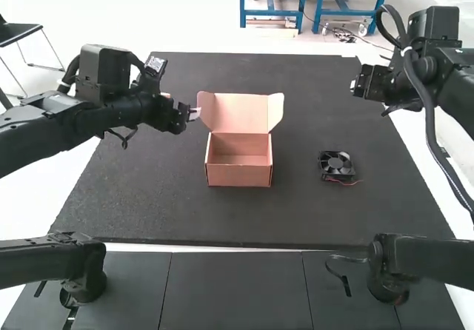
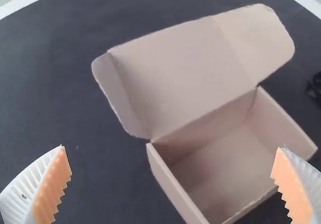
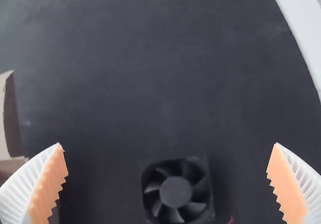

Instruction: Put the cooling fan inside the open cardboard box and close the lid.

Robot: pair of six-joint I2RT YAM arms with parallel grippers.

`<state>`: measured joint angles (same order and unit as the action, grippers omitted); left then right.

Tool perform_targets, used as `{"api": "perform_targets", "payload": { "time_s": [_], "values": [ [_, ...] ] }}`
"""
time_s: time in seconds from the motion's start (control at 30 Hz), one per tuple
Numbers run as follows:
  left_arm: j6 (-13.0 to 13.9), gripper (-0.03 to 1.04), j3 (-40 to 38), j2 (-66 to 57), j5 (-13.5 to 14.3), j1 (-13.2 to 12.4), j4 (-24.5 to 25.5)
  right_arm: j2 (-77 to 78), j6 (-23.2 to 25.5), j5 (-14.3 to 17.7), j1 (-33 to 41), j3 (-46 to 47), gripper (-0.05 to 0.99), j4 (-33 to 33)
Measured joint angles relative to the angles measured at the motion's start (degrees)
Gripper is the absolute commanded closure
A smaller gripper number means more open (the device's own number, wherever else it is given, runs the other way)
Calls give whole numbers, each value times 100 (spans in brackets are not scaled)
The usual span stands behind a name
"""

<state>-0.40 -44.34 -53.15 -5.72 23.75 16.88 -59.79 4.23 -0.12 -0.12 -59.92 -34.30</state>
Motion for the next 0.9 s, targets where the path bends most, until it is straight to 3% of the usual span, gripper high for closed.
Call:
{"api": "perform_targets", "payload": {
  "time_s": [0.37, 0.6, 0.9],
  "values": [
    [20, 7, 0, 216, 426, 37, 343, -916, -555, 59, -332, 122, 3, 57],
    [22, 7, -2, 221, 448, 37, 457, -1827, -1067, 35, -627, 297, 3, 52],
    [55, 7, -2, 221, 431, 37, 671, -2632, -1366, -70, -649, 457, 3, 33]
  ]
}}
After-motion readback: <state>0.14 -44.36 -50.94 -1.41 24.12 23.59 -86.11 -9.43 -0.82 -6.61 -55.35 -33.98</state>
